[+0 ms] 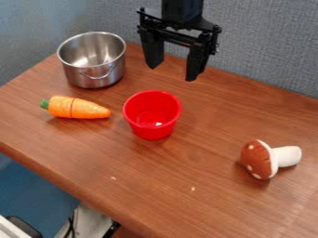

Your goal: Put the mushroom in the red bowl

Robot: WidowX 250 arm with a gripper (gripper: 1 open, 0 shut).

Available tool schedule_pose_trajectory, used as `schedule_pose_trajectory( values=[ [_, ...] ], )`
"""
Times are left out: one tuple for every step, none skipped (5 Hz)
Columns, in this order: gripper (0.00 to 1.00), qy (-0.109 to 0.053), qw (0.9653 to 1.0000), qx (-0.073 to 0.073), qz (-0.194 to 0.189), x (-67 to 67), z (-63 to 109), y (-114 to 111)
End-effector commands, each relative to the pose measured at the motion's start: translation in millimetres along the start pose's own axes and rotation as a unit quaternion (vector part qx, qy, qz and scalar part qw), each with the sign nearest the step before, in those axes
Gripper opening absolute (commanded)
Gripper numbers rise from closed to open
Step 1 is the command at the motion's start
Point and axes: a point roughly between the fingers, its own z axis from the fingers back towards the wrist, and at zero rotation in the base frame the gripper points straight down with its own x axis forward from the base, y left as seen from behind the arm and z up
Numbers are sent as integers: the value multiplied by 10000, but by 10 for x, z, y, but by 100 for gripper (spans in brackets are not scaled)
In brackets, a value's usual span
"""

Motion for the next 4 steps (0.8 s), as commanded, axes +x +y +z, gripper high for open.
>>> schedule_pose_trajectory(
  values=[
    [100,87,10000,0,-11,-9,-63,-16],
    [100,133,9988,47,-459,2,-142,-214],
    [100,130,9946,107,-1025,-6,-251,-581],
    [100,109,9874,178,-1568,30,-375,-943]
  ],
)
